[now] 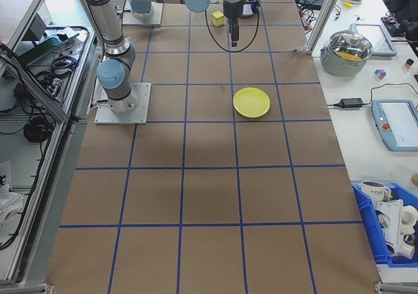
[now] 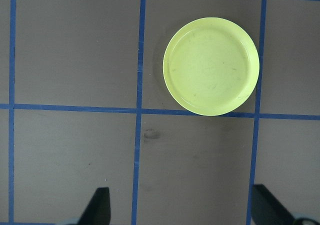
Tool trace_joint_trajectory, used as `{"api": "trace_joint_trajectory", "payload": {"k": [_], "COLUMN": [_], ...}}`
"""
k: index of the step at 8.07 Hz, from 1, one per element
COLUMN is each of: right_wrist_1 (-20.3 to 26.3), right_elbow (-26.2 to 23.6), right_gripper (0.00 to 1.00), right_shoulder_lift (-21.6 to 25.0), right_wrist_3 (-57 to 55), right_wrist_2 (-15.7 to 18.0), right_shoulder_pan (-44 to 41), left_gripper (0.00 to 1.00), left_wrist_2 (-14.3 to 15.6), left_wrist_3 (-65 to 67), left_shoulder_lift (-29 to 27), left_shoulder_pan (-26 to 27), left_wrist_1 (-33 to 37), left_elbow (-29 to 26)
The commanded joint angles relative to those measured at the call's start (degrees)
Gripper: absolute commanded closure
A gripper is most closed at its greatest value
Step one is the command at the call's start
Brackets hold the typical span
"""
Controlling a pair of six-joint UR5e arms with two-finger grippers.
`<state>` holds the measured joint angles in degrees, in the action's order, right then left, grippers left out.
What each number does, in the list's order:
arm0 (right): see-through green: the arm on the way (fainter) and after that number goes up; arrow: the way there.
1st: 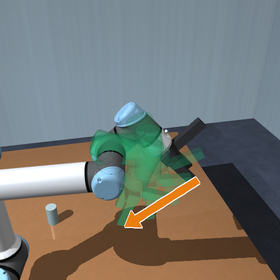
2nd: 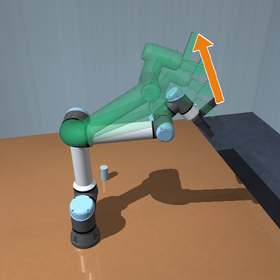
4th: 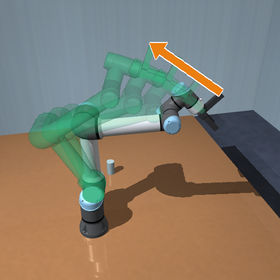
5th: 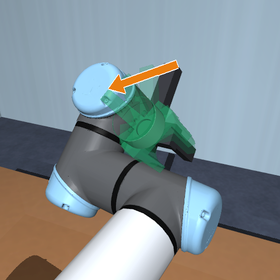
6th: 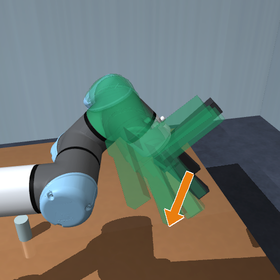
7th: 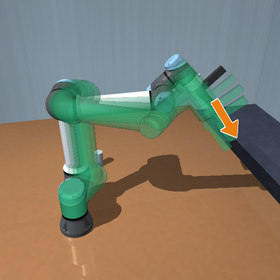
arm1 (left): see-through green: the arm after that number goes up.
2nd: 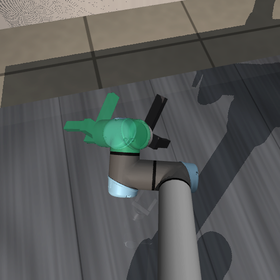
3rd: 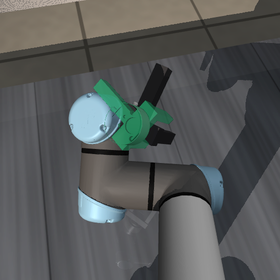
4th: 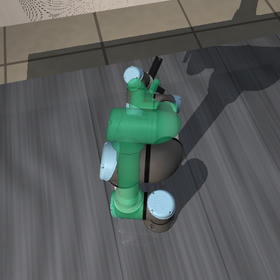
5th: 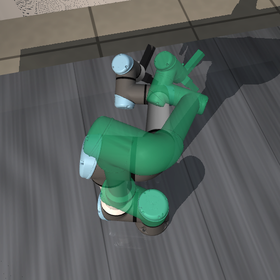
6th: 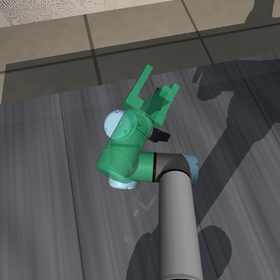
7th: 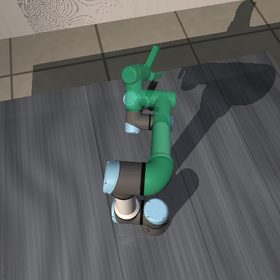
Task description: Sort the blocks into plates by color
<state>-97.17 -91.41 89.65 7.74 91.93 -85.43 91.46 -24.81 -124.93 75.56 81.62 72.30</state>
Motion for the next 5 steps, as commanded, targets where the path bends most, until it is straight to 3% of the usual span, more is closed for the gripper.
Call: {"api": "trace_joint_trajectory", "payload": {"k": [1,2,3,5], "right_wrist_1": [-0.04,-0.04,-0.04,-0.04], "right_elbow": [0.00,0.00,0.09,0.00], "right_gripper": [0.00,0.00,0.00,0.00], "right_shoulder_lift": [0.00,0.00,0.00,0.00], "right_wrist_3": [0.00,0.00,-0.09,0.17], "right_wrist_2": [-0.08,-0.08,-0.25,-0.17], "right_shoulder_pan": [0.00,0.00,0.00,0.00], "left_gripper": [0.55,0.18,0.00,0.00], "left_wrist_2": [0.12,0.03,-0.06,-0.14], "left_wrist_3": [-0.06,0.20,0.12,0.20], "left_shoulder_lift": [-1.28,-1.28,-1.11,-0.93], "left_shoulder_pan": [0.02,-0.06,-0.07,0.11], "left_wrist_1": [-2.95,-4.62,-4.89,-4.90], "left_elbow": [0.03,0.20,0.21,0.29]}}
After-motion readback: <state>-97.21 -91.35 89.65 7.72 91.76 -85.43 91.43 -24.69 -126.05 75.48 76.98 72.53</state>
